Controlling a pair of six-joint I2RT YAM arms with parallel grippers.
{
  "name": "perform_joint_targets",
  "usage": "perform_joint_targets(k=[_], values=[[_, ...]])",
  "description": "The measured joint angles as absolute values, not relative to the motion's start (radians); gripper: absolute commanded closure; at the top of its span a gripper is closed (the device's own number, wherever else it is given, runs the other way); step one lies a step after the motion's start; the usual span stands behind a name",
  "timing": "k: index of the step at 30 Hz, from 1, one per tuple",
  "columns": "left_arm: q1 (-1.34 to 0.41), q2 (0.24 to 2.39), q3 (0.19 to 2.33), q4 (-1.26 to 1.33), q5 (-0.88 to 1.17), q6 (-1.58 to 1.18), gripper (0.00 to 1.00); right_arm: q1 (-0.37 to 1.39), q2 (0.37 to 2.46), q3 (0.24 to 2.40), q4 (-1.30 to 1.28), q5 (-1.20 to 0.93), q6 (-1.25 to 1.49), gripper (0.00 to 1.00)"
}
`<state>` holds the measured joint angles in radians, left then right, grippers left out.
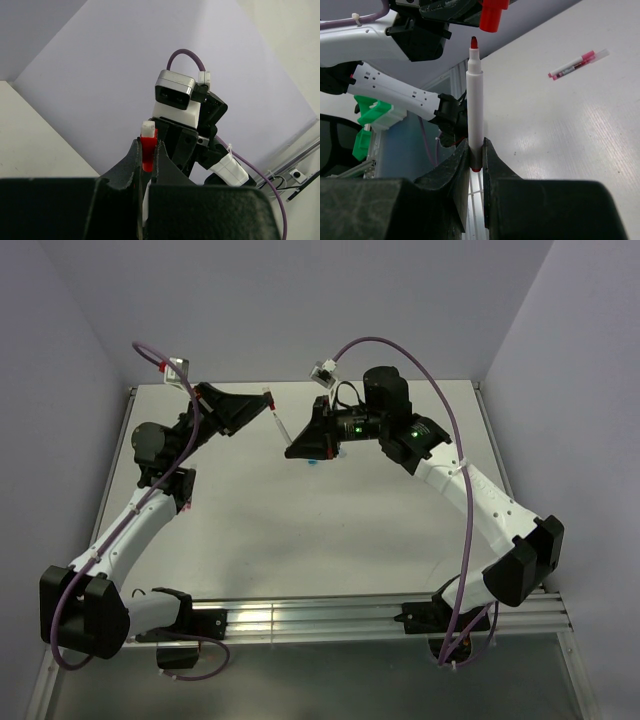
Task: Insert the pens into the pen caps
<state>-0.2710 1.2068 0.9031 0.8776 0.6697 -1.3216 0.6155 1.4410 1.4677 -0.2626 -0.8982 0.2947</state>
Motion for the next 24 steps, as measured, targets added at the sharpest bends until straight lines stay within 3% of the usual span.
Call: perform_joint_targets(k=[24], values=[[-0.286, 1.206, 0.892, 0.879, 0.676, -1.321, 1.0, 0.601, 1.45, 1.474, -0.269, -0.895, 0.295, 1.0]])
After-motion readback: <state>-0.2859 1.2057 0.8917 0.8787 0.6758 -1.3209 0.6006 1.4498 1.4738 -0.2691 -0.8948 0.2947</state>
